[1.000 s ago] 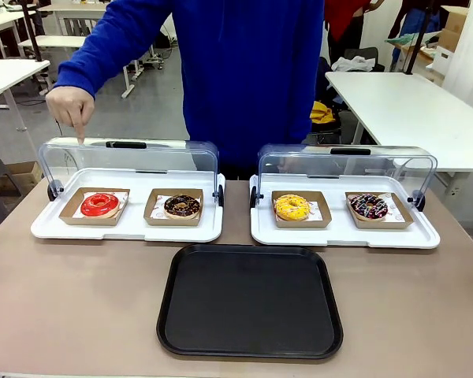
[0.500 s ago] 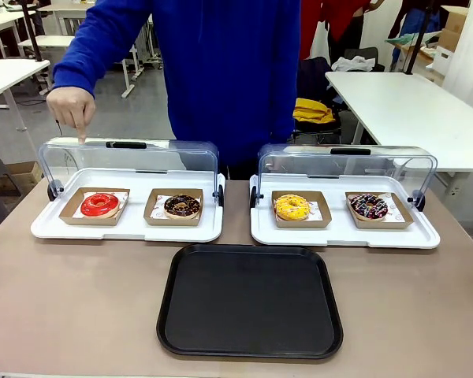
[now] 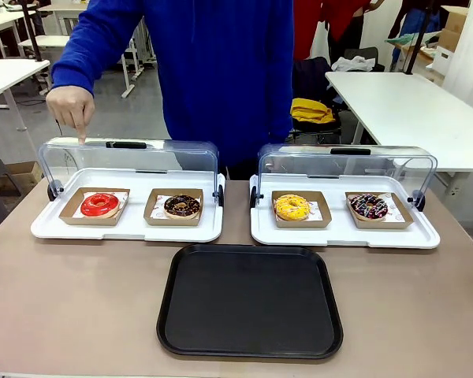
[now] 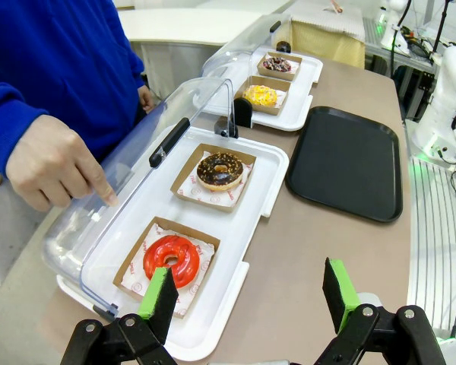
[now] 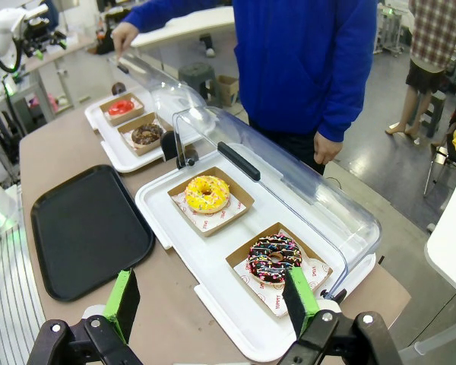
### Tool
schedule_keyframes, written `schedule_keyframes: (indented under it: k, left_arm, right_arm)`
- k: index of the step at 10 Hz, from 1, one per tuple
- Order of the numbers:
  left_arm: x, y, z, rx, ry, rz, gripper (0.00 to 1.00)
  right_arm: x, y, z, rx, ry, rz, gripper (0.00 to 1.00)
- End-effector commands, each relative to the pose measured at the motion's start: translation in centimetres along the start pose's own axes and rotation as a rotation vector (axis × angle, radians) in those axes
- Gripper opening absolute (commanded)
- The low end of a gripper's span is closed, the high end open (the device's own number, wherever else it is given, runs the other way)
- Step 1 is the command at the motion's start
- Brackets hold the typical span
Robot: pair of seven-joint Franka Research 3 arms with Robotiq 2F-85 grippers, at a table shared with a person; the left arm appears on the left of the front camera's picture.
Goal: Move the first donut from the left to the tray.
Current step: Pick up the Paper togo box containing the Donut indicated by the person and place it on the Handle tray.
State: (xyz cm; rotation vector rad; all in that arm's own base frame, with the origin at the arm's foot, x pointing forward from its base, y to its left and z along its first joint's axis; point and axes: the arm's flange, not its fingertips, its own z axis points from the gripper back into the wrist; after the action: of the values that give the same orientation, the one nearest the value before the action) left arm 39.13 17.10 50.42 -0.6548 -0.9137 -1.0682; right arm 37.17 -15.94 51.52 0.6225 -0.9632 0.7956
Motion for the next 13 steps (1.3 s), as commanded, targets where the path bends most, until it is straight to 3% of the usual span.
schedule_keyframes:
  k: [1,3,7,9,13]
  left_arm:
    - [0.0,0.1,0.1,-0.003,-0.025,-0.021,1.0]
    - [1.5,0.8,-0.7,-0.042,0.058,-0.049,1.0]
    - [5.5,3.4,-6.1,-0.197,0.389,-0.148,1.0]
    - [4.4,3.9,-9.3,-0.175,0.52,-0.185,1.0]
    - [0.2,3.0,-14.9,-0.095,0.664,-0.284,1.0]
  right_arm:
    - [0.2,-0.4,-0.1,-0.001,-0.031,0.025,1.0]
    - [0.2,-0.4,-0.1,-0.001,-0.031,0.025,1.0]
    - [0.2,-0.4,-0.1,-0.001,-0.031,0.025,1.0]
    - [0.2,-0.4,-0.1,-0.001,-0.031,0.025,1.0]
    - [0.2,-0.4,-0.1,-0.001,-0.031,0.025,1.0]
